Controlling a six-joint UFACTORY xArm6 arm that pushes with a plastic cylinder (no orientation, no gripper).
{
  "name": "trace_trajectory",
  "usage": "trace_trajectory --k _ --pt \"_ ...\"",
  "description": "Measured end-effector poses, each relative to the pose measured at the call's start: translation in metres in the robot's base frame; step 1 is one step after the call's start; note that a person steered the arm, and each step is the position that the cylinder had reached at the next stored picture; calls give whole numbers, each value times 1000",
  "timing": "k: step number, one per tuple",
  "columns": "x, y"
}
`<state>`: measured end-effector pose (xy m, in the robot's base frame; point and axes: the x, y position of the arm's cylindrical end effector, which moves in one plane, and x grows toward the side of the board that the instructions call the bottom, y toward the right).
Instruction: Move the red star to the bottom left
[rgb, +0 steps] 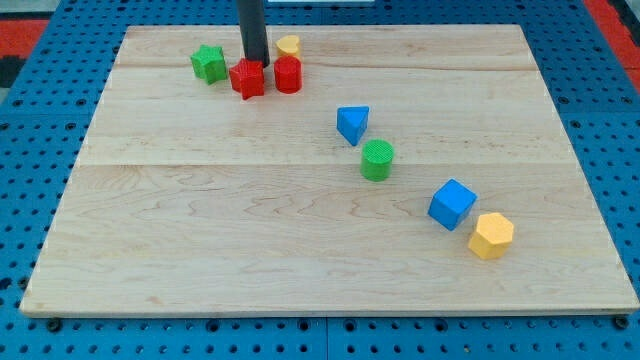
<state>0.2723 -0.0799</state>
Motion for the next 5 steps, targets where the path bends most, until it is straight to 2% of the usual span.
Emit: trace_trajectory --k 2,4,5 --pt "35 -4" --pt "53 -48" --pt "72 -50"
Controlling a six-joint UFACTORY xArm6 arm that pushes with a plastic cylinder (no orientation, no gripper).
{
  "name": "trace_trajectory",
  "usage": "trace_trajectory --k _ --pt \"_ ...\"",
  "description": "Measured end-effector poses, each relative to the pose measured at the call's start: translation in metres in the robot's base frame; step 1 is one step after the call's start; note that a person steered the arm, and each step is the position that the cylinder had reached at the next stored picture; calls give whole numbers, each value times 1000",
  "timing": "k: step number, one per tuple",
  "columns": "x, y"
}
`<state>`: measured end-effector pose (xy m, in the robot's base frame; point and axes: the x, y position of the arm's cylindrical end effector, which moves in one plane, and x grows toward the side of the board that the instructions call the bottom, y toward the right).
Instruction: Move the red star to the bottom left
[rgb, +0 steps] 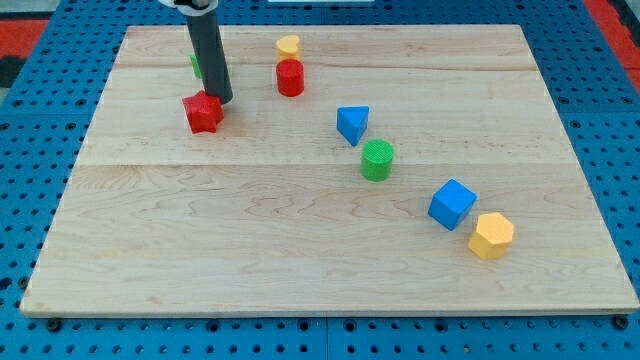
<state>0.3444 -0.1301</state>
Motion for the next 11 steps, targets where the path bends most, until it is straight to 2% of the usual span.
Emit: trace_trajectory --k 1,3,5,8,11 --pt "16 -3" --pt "28 -53" --pt "63 -71" --pt "99 -72" --pt "122 -39"
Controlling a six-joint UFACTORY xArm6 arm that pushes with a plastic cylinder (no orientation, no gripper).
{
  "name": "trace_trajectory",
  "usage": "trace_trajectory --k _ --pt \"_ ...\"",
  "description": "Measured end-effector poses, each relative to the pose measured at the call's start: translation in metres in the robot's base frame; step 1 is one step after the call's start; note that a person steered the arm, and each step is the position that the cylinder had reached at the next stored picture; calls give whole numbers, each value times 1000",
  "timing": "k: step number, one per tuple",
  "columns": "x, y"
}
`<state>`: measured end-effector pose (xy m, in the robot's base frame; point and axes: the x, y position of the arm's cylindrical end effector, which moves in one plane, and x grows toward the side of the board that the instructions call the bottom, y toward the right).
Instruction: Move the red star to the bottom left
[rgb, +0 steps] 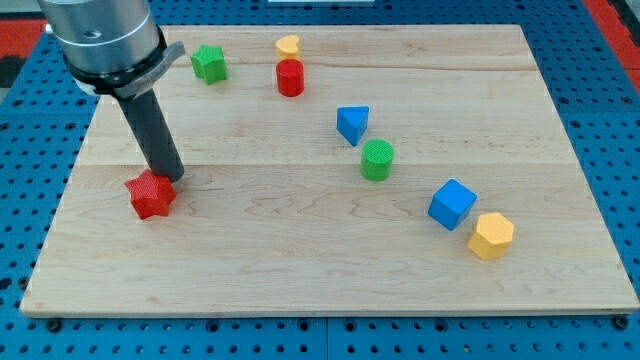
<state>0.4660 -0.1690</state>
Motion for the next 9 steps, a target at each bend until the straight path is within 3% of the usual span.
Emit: trace_trajectory --k 4,5,7,9 --pt "58 -41" --pt "55 -42" --pt "1 -29" --pt "-43 34"
